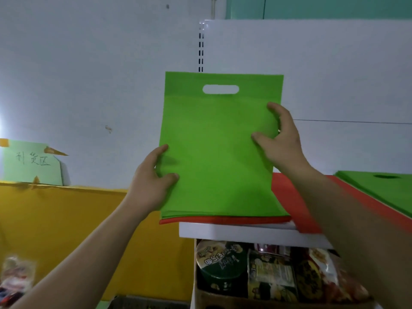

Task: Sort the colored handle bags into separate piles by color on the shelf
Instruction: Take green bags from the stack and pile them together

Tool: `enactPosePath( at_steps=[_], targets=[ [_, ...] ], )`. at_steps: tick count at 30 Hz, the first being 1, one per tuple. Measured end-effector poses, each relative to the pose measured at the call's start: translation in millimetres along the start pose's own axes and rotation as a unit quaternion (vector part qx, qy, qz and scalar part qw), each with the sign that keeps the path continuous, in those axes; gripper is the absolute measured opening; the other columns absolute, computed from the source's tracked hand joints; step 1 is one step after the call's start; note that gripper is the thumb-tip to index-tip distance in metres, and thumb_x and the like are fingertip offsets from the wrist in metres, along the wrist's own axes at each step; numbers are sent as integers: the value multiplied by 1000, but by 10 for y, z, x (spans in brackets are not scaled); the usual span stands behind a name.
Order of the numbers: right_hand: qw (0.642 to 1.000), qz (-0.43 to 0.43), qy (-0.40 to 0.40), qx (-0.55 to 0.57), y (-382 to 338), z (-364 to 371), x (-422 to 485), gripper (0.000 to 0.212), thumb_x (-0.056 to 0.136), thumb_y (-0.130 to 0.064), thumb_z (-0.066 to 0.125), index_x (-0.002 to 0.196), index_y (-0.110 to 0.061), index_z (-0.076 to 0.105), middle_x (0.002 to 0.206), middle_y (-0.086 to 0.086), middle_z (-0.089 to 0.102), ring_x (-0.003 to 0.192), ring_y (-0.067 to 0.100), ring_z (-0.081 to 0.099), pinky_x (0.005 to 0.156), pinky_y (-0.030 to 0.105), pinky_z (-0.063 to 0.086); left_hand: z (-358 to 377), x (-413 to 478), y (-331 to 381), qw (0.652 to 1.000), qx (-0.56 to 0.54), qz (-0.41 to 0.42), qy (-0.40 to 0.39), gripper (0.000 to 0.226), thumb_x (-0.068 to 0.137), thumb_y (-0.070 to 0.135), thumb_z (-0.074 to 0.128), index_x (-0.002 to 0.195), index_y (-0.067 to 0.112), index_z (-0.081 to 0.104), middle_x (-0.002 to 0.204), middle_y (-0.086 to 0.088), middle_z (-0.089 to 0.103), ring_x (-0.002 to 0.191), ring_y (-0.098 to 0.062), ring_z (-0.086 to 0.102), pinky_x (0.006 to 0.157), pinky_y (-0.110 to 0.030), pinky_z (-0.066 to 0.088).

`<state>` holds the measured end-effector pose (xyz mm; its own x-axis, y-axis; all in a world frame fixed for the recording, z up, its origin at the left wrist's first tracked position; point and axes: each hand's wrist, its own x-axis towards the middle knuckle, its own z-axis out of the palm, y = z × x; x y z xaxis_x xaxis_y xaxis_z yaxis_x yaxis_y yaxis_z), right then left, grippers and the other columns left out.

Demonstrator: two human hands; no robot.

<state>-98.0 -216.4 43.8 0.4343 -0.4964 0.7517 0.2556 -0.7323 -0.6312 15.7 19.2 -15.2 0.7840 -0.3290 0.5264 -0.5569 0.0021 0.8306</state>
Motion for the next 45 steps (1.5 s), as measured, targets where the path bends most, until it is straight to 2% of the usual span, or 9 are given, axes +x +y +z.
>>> enactPosePath(
  at_steps=[7, 15, 17, 20, 22, 30, 36, 40, 45],
  targets=[
    [999, 25, 35, -21, -170, -141, -166, 63, 77, -5, 69, 130, -31, 46, 129, 0, 54, 113, 19, 58, 99, 42, 48, -106, -33, 62, 999, -9, 53, -3, 58, 83, -3, 63, 134, 22, 49, 113, 6, 54, 93, -10, 55, 76, -16, 44],
    [982, 68, 157, -74, -338, -652, -762, 57, 80, 0, 66, 122, -33, 47, 125, 2, 57, 108, 15, 60, 94, 28, 50, 190, -239, 171, 989, -34, 99, -105, 60, 85, 1, 63, 136, 26, 46, 119, 9, 49, 102, -10, 51, 78, -9, 36],
    [973, 80, 200, -82, -377, -879, -958, 54, 81, 2, 65, 122, -29, 48, 123, 4, 58, 102, 12, 61, 87, 19, 50, 356, -353, 233, 983, -65, 87, -147, 59, 86, 1, 61, 136, 28, 45, 116, 11, 50, 84, 2, 54, 62, 3, 36],
    [957, 94, 256, -97, -453, -1252, -1262, 51, 83, 1, 64, 118, -31, 49, 123, 4, 59, 102, 13, 62, 87, 22, 52, 614, -590, 307, 967, -120, 59, -216, 59, 89, 2, 59, 132, 38, 43, 104, 17, 54, 65, 2, 61, 51, -12, 50],
    [947, 100, 287, -109, -501, -1528, -1474, 51, 82, 1, 65, 117, -32, 49, 124, 4, 59, 105, 15, 62, 89, 27, 52, 791, -766, 381, 958, -125, 58, -251, 60, 89, 2, 59, 135, 38, 42, 107, 16, 56, 71, -10, 63, 57, -30, 57],
    [916, 114, 353, -150, -795, -2792, -2200, 49, 83, 2, 65, 112, -35, 51, 119, 1, 61, 96, 10, 62, 81, 19, 54, 1649, -1569, 996, 937, -128, 130, -299, 60, 84, 0, 63, 137, 22, 45, 122, 9, 49, 107, -12, 51, 92, -26, 40],
    [886, 116, 399, -205, -1050, -3961, -2700, 48, 83, -1, 66, 115, -34, 50, 120, -1, 60, 101, 12, 61, 85, 23, 51, 2444, -2338, 1645, 904, -185, 145, -357, 57, 84, -2, 63, 134, 20, 48, 125, 2, 54, 113, -15, 54, 99, -29, 42],
    [873, 124, 412, -229, -1151, -4557, -2948, 48, 83, -2, 65, 118, -32, 50, 121, -2, 59, 100, 10, 60, 78, 15, 51, 2892, -2810, 2005, 892, -197, 146, -381, 55, 86, -1, 61, 136, 18, 47, 124, 8, 49, 110, -3, 45, 89, -10, 33],
    [854, 140, 428, -262, -1147, -5148, -3077, 49, 84, -4, 65, 126, -25, 51, 121, -3, 58, 106, 13, 59, 92, 30, 51, 3336, -3097, 2276, 879, -206, 135, -410, 56, 86, -1, 61, 136, 20, 46, 126, 5, 51, 112, -7, 49, 97, -22, 37]
  ],
)
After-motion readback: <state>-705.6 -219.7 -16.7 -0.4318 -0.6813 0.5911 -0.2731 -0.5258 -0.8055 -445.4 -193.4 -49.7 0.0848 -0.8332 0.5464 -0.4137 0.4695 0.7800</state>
